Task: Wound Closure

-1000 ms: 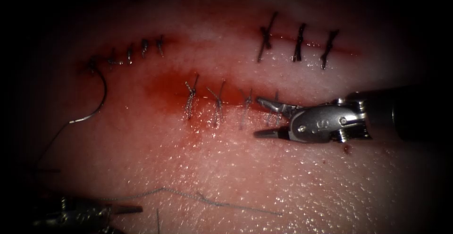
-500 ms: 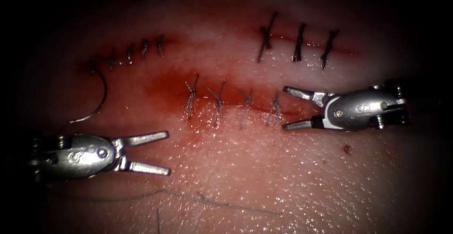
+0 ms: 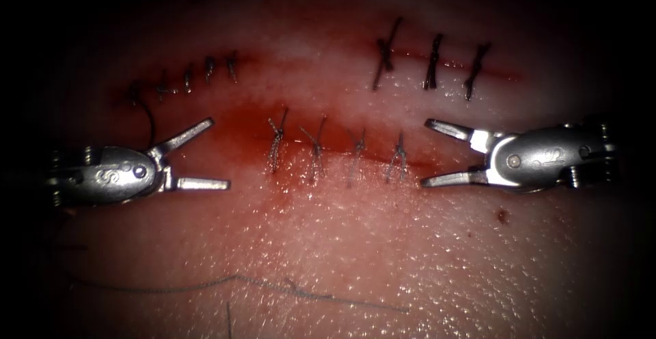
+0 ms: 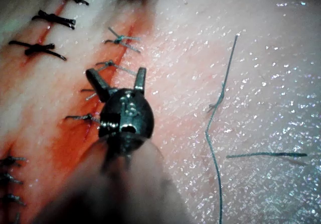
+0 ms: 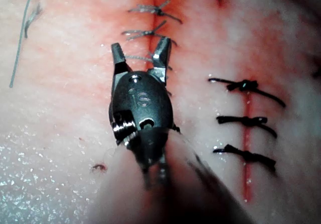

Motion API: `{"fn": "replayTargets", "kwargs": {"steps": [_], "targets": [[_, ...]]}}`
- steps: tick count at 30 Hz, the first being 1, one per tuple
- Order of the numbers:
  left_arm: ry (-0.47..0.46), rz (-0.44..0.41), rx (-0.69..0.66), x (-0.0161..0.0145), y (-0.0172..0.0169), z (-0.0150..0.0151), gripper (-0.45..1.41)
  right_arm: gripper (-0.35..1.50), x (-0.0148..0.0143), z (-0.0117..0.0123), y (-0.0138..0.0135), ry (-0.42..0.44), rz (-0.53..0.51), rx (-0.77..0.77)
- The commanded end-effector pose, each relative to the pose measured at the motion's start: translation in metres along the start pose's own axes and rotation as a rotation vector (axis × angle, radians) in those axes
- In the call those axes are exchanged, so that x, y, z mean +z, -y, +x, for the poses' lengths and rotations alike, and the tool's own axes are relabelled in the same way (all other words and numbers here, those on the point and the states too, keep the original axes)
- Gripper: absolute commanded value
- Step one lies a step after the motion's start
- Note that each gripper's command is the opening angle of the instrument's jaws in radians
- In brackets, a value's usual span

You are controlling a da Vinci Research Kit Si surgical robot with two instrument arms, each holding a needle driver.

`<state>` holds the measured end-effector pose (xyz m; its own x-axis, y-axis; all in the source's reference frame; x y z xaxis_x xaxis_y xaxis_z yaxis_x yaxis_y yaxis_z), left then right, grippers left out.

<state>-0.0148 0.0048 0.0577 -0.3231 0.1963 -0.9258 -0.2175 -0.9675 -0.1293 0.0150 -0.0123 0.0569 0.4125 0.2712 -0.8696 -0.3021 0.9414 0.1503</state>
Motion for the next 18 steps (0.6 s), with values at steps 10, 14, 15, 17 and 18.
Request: {"fn": "replayTargets", "kwargs": {"steps": [10, 14, 15, 17, 18], "targets": [[-0.015, -0.017, 0.004, 0.0006, -0.001, -0.0002, 0.59, 1.26, -0.0001, -0.0007, 0.0005, -0.003, 0.01, 0.028], [-0.017, -0.019, 0.004, 0.0006, -0.001, -0.0002, 0.56, 1.26, 0.0, -0.0008, 0.0006, -0.004, 0.009, 0.026], [-0.017, -0.019, 0.004, 0.0006, -0.001, -0.0002, 0.56, 1.26, 0.0, -0.0008, 0.0006, -0.004, 0.009, 0.026], [-0.017, -0.018, 0.004, 0.0006, -0.0011, -0.0002, 0.52, 1.26, 0.0, -0.0009, 0.0007, -0.004, 0.009, 0.025], [-0.016, -0.018, 0.004, 0.0006, -0.0012, -0.0001, 0.51, 1.26, 0.0001, -0.0009, 0.0007, -0.004, 0.008, 0.025]]}}
